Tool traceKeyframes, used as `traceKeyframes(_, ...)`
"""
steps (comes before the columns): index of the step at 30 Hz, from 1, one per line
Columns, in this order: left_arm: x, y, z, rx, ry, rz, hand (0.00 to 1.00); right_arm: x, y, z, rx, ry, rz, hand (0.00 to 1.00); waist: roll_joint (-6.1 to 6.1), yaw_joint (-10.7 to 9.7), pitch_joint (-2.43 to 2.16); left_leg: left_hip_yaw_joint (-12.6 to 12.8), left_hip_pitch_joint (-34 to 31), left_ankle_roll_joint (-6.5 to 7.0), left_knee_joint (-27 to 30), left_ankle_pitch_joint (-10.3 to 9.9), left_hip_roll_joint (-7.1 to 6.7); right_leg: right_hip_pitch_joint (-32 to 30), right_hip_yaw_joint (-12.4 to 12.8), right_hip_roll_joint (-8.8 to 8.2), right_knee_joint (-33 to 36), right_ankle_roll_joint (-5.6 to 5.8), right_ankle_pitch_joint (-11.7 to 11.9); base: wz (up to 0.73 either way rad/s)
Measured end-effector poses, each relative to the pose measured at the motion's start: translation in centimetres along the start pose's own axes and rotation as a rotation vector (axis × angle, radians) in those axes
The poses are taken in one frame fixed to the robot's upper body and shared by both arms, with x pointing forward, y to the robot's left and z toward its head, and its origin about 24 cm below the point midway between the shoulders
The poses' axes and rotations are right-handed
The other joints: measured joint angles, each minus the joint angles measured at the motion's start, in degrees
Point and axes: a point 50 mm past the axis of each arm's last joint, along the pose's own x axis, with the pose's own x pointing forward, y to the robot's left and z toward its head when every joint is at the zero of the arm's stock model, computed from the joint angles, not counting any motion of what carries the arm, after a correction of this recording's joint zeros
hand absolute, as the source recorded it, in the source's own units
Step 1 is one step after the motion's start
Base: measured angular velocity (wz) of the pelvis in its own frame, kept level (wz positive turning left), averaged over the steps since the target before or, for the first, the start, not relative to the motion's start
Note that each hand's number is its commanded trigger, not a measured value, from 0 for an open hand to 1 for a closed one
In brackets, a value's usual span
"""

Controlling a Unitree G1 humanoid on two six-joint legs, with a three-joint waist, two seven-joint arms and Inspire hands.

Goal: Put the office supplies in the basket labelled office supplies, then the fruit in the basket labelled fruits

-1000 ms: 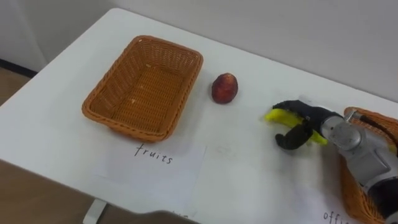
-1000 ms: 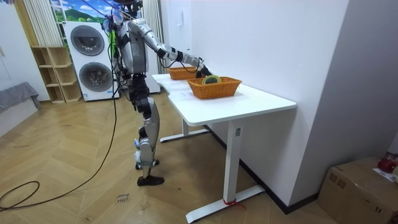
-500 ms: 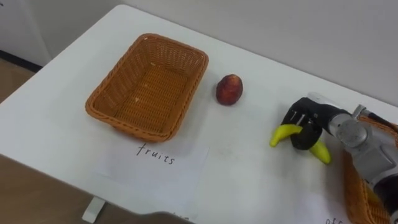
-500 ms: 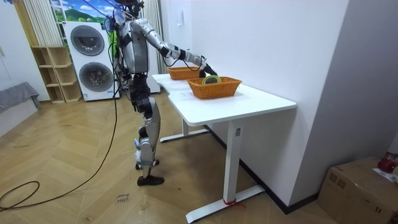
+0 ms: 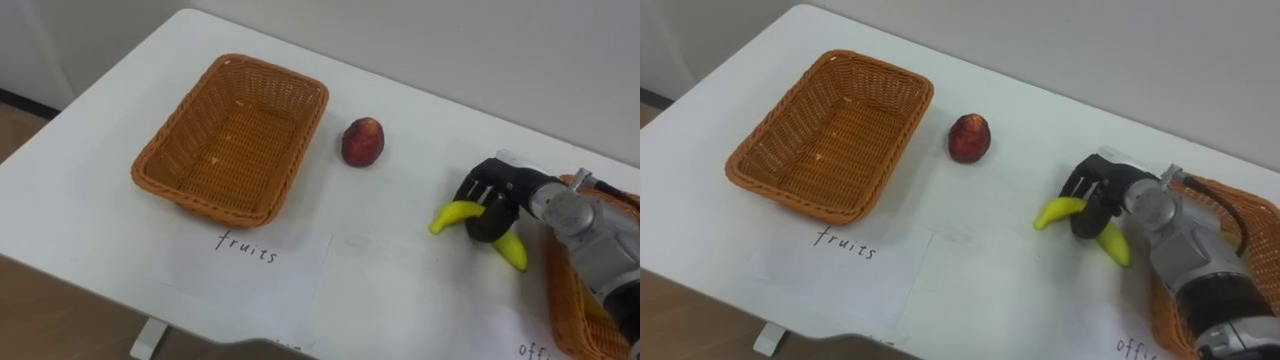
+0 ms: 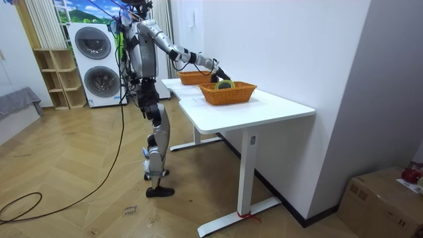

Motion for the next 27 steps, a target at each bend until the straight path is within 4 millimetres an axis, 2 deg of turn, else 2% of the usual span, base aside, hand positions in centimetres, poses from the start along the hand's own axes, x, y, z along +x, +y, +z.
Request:
traceKeyframes(4,-0.1,0.0,-0.2,-0.002,0.000,-0.011,0.00,-0.4,-0.7,1.9,-0.025,-0.076,-0.014,1.00,0.37,-0.57,0.26,0.50,0.46,0.03,0.00,0.02,-0.01,0.22,0.65,-0.02,0.01,0.00,0.00,-0.06)
traceKeyframes(9,-0.1,-0.2,-0.2,-0.005,-0.004,-0.012,0.00,-1.1,-1.6,3.9,-0.025,-0.170,-0.051,1.00,-0.07,-1.74,-0.01,0.59,0.69,0.05,-0.04,0.03,0.00,0.38,0.82,-0.03,0.01,0.01,0.00,0.02)
traceKeyframes(13,0.0,0.1,0.1,-0.024,-0.008,0.001,0.00,-1.3,-2.0,4.4,-0.026,-0.193,-0.068,1.00,-0.30,-2.16,-0.18,0.67,0.71,0.06,0.07,0.04,-0.01,0.42,0.82,-0.07,0.01,0.01,0.00,0.00)
traceKeyframes(15,0.1,0.3,0.2,-0.041,-0.005,0.008,0.00,-1.5,-2.3,4.6,-0.022,-0.204,-0.083,1.00,-0.22,-2.38,-0.13,0.64,0.79,0.06,0.07,0.04,-0.03,0.54,0.83,-0.08,0.01,0.01,0.00,0.00)
traceKeyframes(18,0.1,0.5,-0.2,-0.056,0.012,0.013,0.00,-2.0,-3.1,5.1,-0.013,-0.237,-0.116,1.00,0.35,-2.96,0.20,0.62,1.60,0.06,-0.05,0.03,-0.01,1.30,0.82,-0.06,-0.01,0.02,-0.01,0.00)
traceKeyframes(20,0.1,0.4,-0.2,-0.055,0.012,0.011,0.00,-2.3,-3.7,5.3,0.011,-0.259,-0.146,1.00,0.52,-3.08,0.22,0.65,1.69,0.06,-0.50,0.03,0.00,1.34,0.81,-0.04,0.02,0.02,-0.01,-0.04)
traceKeyframes(27,0.0,0.2,-0.2,-0.055,0.003,0.022,0.00,-2.6,-4.4,5.5,0.021,-0.276,-0.219,1.00,1.11,-3.04,-0.12,0.74,1.75,0.06,0.04,0.04,-0.02,1.32,0.85,-0.04,0.06,0.02,-0.01,0.00)
